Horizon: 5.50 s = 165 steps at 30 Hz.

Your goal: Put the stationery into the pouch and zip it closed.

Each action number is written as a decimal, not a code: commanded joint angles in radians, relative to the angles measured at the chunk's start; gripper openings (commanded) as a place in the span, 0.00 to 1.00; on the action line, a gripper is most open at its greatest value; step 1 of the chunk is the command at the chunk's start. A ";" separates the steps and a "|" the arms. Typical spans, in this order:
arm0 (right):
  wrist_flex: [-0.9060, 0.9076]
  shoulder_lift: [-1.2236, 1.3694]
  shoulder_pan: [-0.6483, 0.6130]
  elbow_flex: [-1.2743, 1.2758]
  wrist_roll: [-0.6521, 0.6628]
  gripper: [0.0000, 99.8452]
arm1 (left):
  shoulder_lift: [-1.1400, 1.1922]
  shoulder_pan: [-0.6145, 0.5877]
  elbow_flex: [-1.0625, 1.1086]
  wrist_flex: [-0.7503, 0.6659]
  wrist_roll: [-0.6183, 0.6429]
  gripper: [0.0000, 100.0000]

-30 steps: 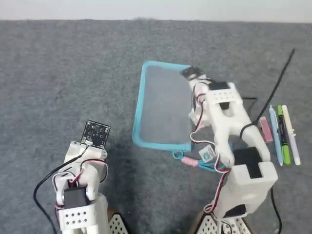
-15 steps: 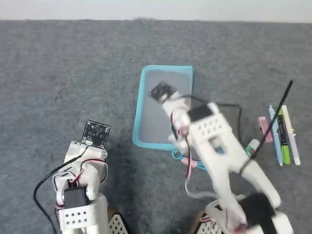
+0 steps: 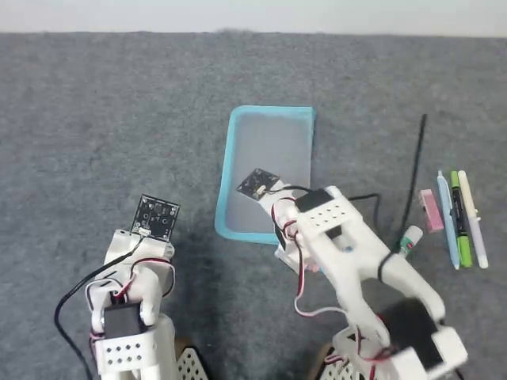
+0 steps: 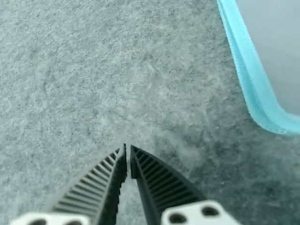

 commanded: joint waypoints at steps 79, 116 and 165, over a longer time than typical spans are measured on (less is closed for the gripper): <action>-0.374 -0.605 -0.101 0.331 -0.180 0.01 | 0.810 0.126 -0.518 -0.402 0.440 0.12; 0.056 -0.450 -0.150 -0.311 -0.063 0.01 | 0.414 0.578 -0.616 -0.014 0.371 0.28; 0.170 -0.440 -0.042 -0.336 -0.057 0.01 | 0.566 0.353 -0.412 -0.255 0.307 0.28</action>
